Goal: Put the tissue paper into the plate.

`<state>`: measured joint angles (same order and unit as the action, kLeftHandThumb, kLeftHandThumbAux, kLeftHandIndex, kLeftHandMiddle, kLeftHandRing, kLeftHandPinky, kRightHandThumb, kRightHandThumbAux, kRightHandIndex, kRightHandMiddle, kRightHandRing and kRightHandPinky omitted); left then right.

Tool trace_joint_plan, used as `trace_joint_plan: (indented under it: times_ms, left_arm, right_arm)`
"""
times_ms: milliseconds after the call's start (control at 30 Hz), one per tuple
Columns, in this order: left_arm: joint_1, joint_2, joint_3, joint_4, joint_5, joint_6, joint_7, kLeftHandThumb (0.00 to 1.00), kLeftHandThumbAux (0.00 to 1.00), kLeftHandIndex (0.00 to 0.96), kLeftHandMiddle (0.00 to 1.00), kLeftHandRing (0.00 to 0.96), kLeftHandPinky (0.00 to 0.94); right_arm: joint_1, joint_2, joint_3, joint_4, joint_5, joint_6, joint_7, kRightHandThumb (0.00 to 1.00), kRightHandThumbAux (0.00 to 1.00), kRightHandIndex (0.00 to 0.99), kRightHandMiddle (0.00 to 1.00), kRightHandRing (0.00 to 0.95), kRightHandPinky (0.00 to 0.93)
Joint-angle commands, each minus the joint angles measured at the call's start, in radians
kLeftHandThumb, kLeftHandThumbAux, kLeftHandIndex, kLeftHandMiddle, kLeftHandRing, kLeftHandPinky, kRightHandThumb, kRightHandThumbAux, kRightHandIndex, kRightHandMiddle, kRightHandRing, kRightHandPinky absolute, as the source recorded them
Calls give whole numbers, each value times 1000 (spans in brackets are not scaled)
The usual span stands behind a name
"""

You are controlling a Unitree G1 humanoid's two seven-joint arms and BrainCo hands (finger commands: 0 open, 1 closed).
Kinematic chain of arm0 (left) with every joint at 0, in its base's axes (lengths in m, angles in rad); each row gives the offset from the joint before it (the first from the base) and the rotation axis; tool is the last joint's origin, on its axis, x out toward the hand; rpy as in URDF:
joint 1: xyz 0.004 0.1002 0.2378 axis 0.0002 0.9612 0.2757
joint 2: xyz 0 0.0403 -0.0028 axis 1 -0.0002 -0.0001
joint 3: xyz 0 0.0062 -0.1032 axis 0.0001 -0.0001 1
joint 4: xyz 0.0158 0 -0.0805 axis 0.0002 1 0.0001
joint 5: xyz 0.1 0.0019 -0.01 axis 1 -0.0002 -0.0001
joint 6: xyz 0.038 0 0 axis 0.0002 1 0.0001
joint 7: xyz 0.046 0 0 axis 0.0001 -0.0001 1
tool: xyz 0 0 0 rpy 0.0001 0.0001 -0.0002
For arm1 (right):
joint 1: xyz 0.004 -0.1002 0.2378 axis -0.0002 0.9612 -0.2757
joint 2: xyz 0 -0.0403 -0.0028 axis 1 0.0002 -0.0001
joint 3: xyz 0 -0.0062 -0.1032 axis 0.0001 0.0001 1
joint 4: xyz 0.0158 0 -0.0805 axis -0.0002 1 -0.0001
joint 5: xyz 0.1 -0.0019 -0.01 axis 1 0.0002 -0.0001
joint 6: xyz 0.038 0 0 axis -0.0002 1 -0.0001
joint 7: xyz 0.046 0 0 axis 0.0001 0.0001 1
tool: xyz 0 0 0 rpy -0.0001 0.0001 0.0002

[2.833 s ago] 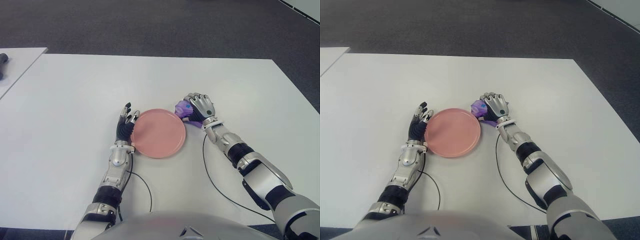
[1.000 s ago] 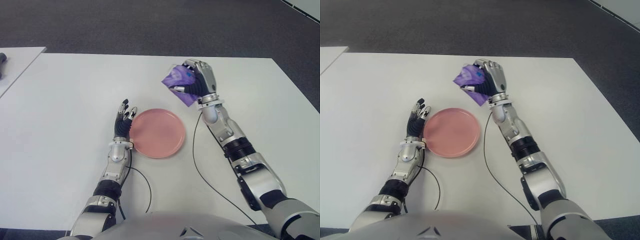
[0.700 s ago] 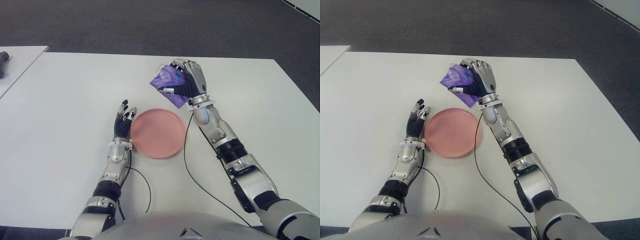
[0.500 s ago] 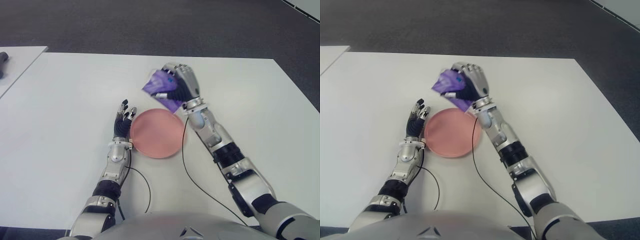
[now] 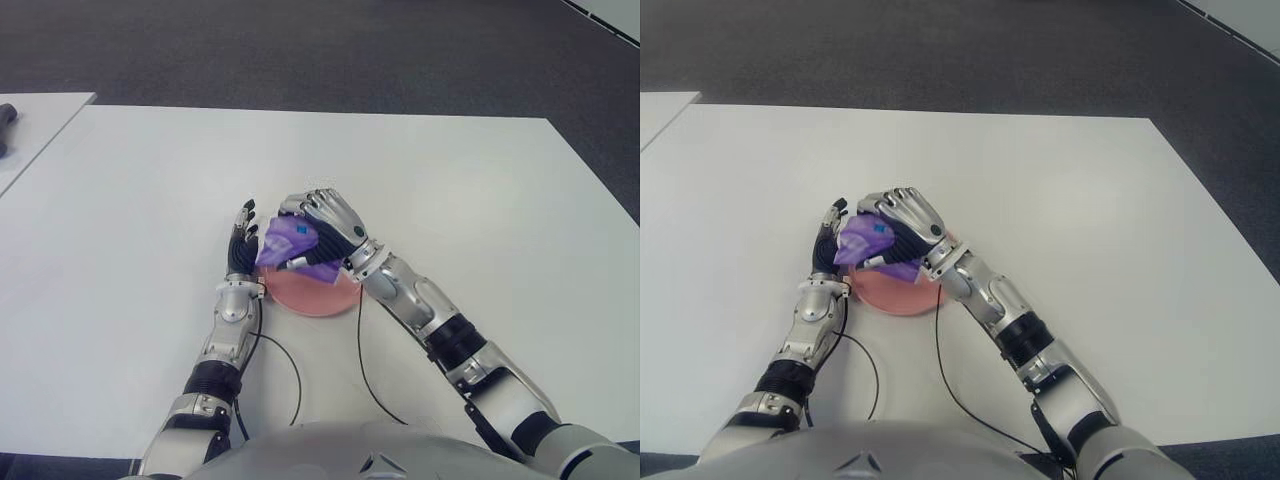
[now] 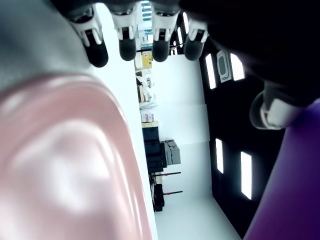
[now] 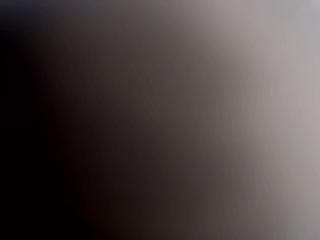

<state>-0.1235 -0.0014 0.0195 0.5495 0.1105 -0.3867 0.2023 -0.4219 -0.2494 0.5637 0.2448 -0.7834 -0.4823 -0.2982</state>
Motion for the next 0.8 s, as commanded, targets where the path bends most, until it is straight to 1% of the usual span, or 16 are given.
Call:
trace_joint_plan:
  times_ms: [33, 200, 400, 600, 800]
  left_arm:
    - [28, -7, -4, -6, 4, 53, 2, 0, 439, 0, 0, 0, 0]
    - [31, -9, 3, -16, -20, 70, -21, 0, 449, 0, 0, 0, 0]
    - [29, -6, 6, -10, -36, 72, -36, 0, 446, 0, 0, 0, 0]
    - [22, -4, 8, 10, -31, 44, -28, 0, 439, 0, 0, 0, 0]
    - [13, -5, 12, 33, -26, 15, -15, 0, 418, 0, 0, 0, 0]
  right_arm:
    - [-15, -12, 17, 55, 24, -81, 41, 748, 708, 441, 829, 822, 791]
    - [-28, -14, 15, 96, 11, -131, 39, 748, 708, 441, 828, 826, 802]
    - [-27, -27, 12, 108, -11, -158, 44, 749, 707, 441, 822, 821, 799]
    - [-23, -44, 17, 105, -20, -167, 79, 750, 706, 441, 820, 820, 810]
    - [-13, -59, 20, 127, -52, -173, 60, 751, 706, 441, 824, 824, 814]
